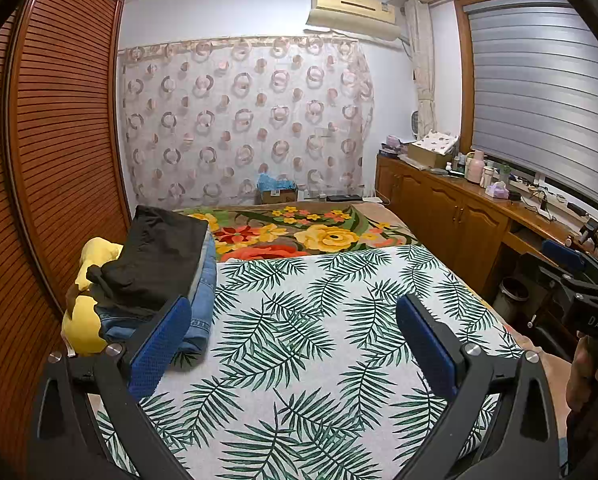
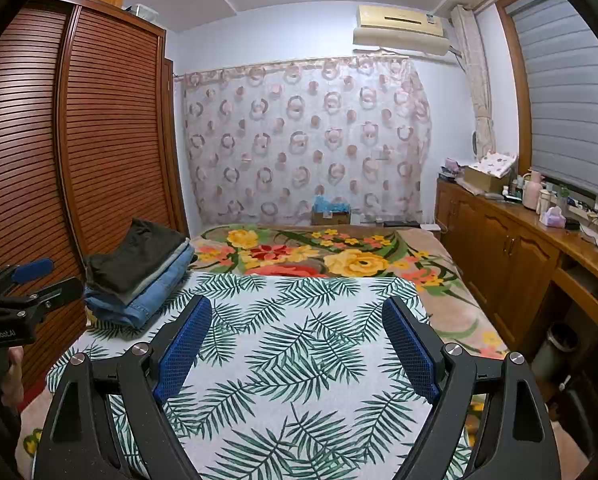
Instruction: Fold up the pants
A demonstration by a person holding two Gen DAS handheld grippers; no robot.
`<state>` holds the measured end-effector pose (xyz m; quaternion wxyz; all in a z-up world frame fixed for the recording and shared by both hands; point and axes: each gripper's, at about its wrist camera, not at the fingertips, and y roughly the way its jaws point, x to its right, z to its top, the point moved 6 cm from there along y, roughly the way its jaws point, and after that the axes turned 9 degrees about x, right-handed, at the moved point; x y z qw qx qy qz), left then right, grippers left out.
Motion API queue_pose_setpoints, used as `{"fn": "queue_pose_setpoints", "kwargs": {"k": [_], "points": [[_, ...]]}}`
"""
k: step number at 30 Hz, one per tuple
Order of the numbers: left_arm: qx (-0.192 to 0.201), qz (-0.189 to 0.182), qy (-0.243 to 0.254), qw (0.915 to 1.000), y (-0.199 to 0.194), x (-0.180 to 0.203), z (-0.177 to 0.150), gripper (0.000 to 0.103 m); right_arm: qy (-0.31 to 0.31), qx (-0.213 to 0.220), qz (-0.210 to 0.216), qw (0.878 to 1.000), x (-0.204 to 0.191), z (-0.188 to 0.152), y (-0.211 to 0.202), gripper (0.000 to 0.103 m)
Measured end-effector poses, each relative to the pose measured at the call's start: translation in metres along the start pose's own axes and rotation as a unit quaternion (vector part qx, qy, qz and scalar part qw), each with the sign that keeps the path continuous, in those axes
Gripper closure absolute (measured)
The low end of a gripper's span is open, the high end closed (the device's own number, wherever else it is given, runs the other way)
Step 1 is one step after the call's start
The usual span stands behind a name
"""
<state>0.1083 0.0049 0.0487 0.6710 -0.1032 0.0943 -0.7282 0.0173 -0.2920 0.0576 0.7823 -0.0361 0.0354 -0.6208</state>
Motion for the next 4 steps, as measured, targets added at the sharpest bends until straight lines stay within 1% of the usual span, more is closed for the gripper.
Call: {"fn": "queue_pose_setpoints", "kwargs": {"k": [4], "points": [[0.0,0.0,0.0,1.0,0.0,0.0001,-0.0001,0.001,0.0,0.0,0.0,1.0,-0.0001,-0.0001,-0.0002,0.015]]}}
